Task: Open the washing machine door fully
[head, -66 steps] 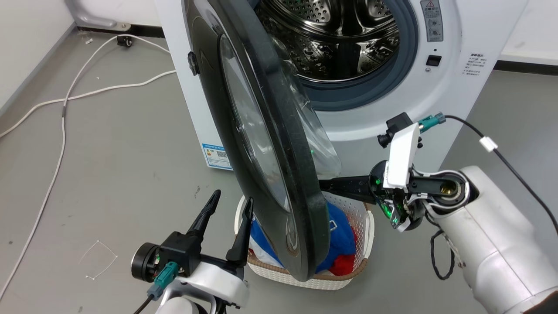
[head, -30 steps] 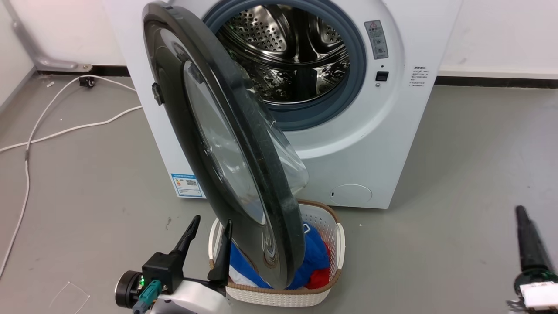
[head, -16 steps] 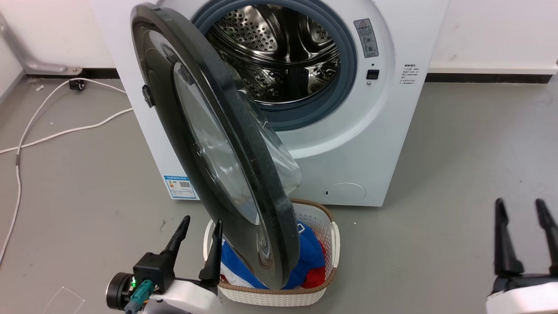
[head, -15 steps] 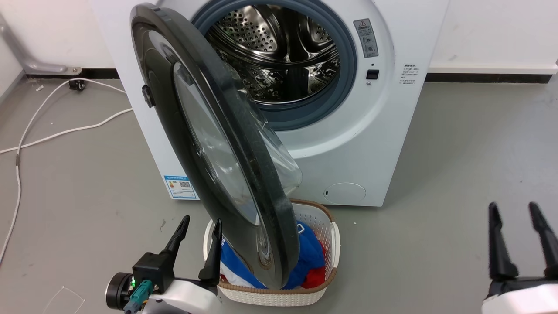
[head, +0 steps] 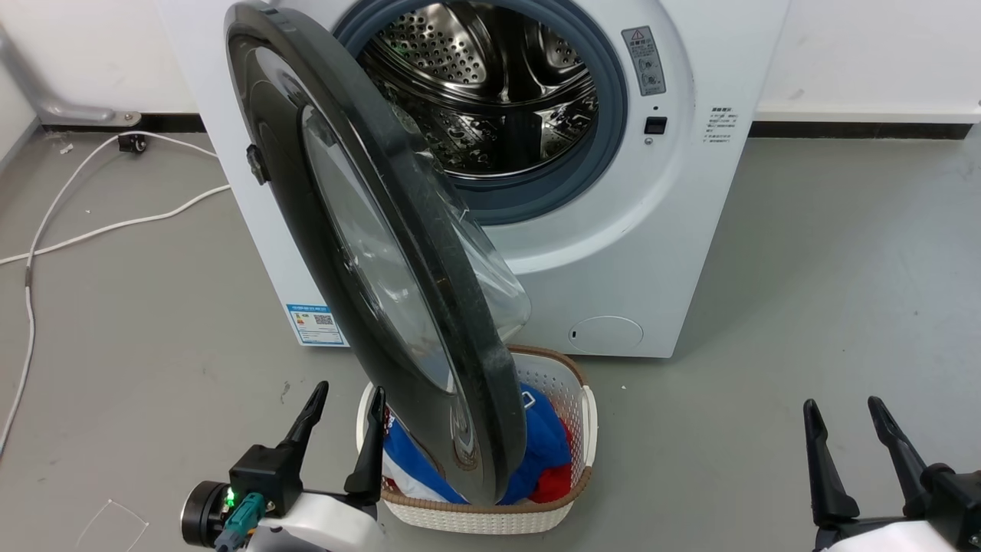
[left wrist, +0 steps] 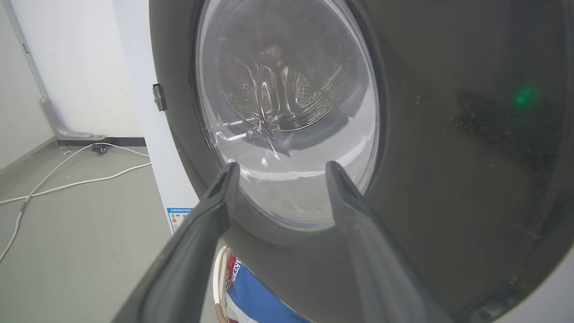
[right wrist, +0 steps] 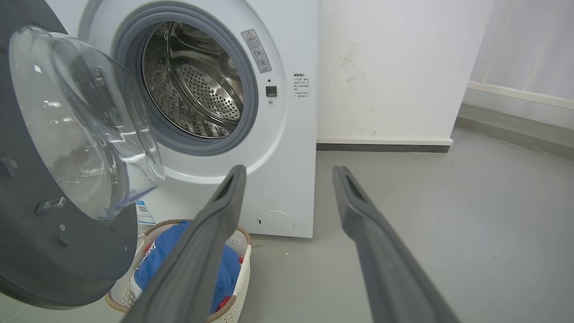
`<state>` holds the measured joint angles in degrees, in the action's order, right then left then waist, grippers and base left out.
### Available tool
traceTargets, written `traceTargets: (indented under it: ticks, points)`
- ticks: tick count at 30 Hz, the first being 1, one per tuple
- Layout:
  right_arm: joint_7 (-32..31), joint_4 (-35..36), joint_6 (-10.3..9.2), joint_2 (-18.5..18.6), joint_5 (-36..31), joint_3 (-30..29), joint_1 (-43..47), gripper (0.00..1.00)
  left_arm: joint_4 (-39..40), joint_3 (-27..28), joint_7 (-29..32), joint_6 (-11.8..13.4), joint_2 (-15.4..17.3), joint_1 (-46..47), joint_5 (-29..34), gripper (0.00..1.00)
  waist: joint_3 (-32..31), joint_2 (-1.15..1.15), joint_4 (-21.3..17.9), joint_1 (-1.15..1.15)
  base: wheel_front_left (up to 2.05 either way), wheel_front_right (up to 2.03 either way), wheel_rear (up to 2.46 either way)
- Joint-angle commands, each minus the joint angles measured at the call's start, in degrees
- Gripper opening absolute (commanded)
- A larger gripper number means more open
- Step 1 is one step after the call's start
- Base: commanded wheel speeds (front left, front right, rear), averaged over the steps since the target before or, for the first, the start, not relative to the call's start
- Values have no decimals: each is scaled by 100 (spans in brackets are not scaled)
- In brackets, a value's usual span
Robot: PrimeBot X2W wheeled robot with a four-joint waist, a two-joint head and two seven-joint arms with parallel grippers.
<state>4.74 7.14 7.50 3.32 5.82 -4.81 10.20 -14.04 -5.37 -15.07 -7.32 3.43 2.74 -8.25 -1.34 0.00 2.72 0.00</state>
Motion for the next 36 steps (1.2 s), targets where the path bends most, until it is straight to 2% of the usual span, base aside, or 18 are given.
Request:
traceTargets:
  ticks: [1,7,8,9,20,30,36]
  points:
    - [13,-20,-1,-30,22,5,-71,100,-9,5,-15,-6,28,32,9,100,-1,0,-4,0,0,0,0]
    - [-19,-4,-1,-43,-7,3,-55,100,-38,8,-15,-9,29,45,-14,100,-3,0,-22,0,0,0,0]
    - [-21,4,-1,-45,2,0,-49,100,-55,7,-15,-10,28,48,-41,33,-1,0,-27,0,0,0,0]
    - [-23,13,-1,-47,-4,4,-46,100,-57,5,-15,-11,31,55,-49,0,1,0,-32,0,0,0,0]
    - [-39,40,-1,-53,57,-14,38,100,349,184,-15,110,40,246,-103,0,-14,0,-12,0,0,0,0]
    - [-7,19,-1,-52,103,-51,97,100,2013,243,5,265,36,884,0,0,-95,0,96,0,0,0,0]
    - [18,-19,-1,-52,121,-72,136,100,2928,-101,247,248,4,1386,-38,0,-166,0,149,0,0,0,0]
